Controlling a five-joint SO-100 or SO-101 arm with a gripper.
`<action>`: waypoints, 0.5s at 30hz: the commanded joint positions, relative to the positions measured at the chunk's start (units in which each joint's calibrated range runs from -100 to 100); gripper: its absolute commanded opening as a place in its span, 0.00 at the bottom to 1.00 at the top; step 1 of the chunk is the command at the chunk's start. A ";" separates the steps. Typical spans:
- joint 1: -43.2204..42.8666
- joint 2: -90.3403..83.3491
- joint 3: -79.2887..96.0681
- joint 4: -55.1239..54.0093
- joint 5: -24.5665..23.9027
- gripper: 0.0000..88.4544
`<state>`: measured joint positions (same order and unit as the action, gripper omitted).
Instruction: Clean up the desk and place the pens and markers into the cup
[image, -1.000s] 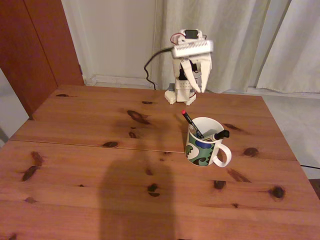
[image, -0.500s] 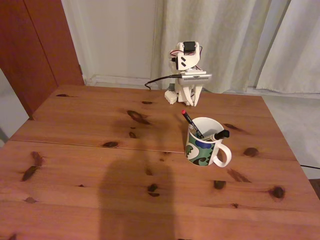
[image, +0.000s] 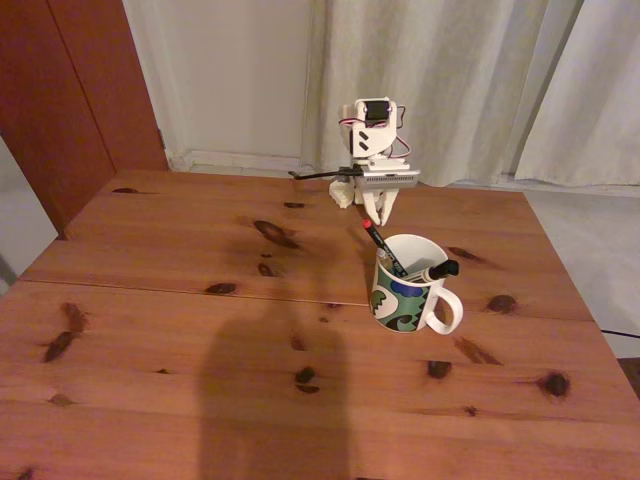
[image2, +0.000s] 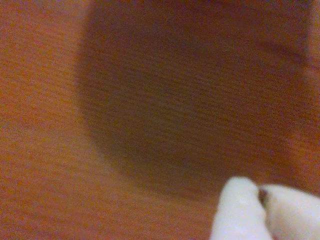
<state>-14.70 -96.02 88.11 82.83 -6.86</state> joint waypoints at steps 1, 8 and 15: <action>0.27 0.40 0.98 -1.07 0.58 0.01; 0.27 0.40 0.98 -1.07 0.21 0.01; -0.05 0.40 0.98 -1.07 0.58 0.01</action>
